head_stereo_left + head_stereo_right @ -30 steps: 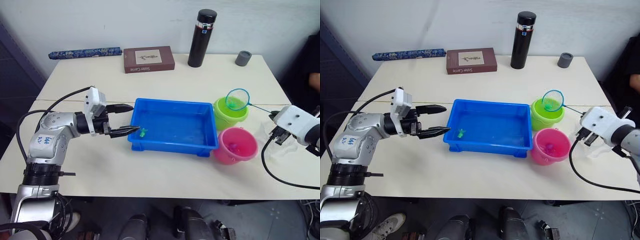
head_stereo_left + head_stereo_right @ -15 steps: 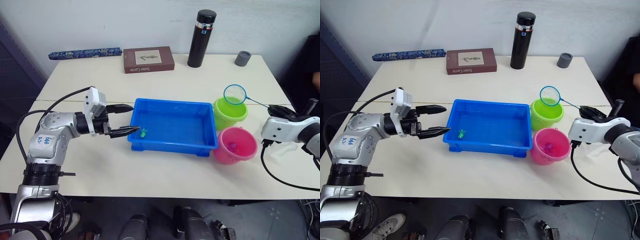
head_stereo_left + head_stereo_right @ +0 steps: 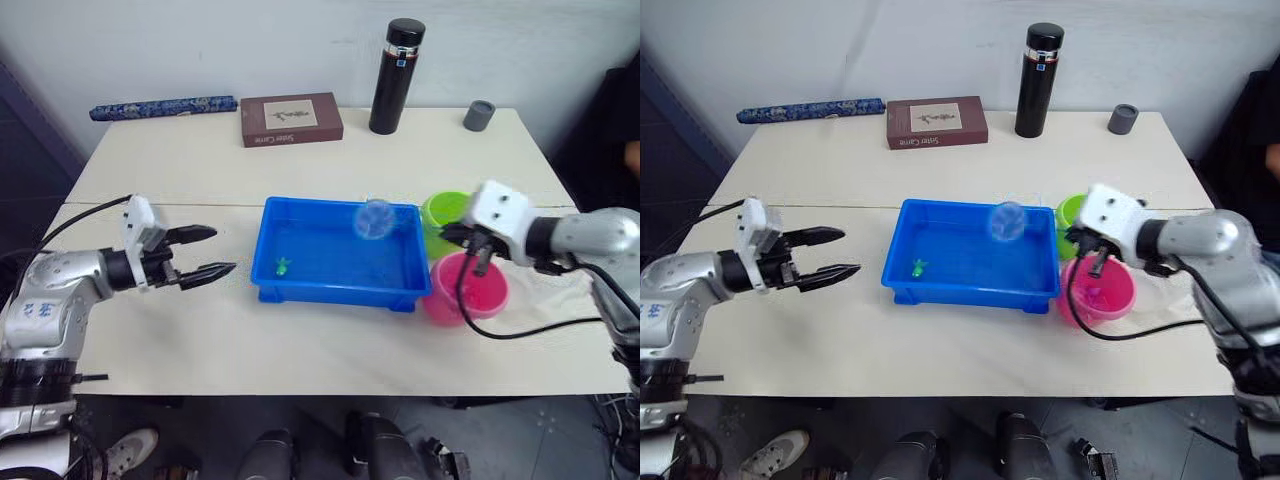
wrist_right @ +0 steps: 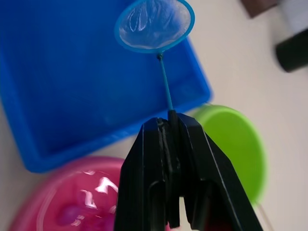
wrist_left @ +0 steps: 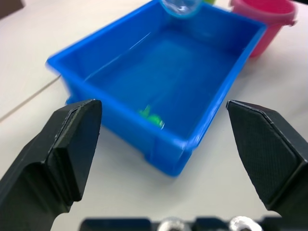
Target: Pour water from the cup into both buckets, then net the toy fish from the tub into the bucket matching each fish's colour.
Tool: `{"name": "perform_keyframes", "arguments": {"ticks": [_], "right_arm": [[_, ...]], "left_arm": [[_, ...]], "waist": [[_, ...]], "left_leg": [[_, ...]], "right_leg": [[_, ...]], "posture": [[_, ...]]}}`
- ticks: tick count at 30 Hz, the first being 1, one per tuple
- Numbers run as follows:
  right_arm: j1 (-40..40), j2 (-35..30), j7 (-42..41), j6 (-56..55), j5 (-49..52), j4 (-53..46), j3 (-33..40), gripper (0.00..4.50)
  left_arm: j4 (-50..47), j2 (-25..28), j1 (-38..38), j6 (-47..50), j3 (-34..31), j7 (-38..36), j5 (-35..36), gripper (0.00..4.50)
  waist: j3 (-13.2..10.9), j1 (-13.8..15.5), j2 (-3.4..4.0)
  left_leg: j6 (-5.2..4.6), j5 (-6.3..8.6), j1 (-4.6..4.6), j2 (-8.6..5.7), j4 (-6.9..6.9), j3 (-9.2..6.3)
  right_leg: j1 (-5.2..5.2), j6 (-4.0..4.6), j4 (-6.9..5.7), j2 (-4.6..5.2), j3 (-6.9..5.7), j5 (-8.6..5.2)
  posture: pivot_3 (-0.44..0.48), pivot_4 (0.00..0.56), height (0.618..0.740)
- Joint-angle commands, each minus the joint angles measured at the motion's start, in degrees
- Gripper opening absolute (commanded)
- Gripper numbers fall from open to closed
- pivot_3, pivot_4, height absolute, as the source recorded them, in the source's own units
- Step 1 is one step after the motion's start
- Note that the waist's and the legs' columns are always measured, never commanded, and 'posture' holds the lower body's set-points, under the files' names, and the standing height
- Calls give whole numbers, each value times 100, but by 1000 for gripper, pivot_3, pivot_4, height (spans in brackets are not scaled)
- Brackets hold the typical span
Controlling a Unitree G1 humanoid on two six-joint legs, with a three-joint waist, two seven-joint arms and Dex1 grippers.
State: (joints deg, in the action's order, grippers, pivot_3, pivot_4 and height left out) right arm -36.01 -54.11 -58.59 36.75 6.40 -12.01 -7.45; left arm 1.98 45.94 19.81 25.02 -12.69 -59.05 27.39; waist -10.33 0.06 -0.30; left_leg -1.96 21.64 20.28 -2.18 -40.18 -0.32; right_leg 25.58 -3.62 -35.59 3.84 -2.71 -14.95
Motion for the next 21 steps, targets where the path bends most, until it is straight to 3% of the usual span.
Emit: {"name": "perform_keyframes", "arguments": {"ticks": [1,9,21], "right_arm": [[-587,121,-309,424,-167,282,-629,0],[-1104,717,-554,543,-672,630,-1863,0],[-1365,1888,-312,1401,-733,131,-2378,0]], "left_arm": [[-630,47,-287,202,-418,253,246,4460],[-1365,-14,-820,499,-746,619,501,4460],[-1495,4,-769,608,-726,779,625,4460]], "waist": [[0,7,0],[0,-13,0],[0,-24,0]], "left_leg": [[-1,1,1,-1,0,-1],[0,1,3,-4,5,-3],[3,0,2,-5,5,-4]], "right_leg": [[0,0,0,2,-1,0],[2,0,2,4,-6,0],[5,0,-3,3,-8,0]], "posture": [[0,150,739],[0,150,739],[0,150,739]]}}
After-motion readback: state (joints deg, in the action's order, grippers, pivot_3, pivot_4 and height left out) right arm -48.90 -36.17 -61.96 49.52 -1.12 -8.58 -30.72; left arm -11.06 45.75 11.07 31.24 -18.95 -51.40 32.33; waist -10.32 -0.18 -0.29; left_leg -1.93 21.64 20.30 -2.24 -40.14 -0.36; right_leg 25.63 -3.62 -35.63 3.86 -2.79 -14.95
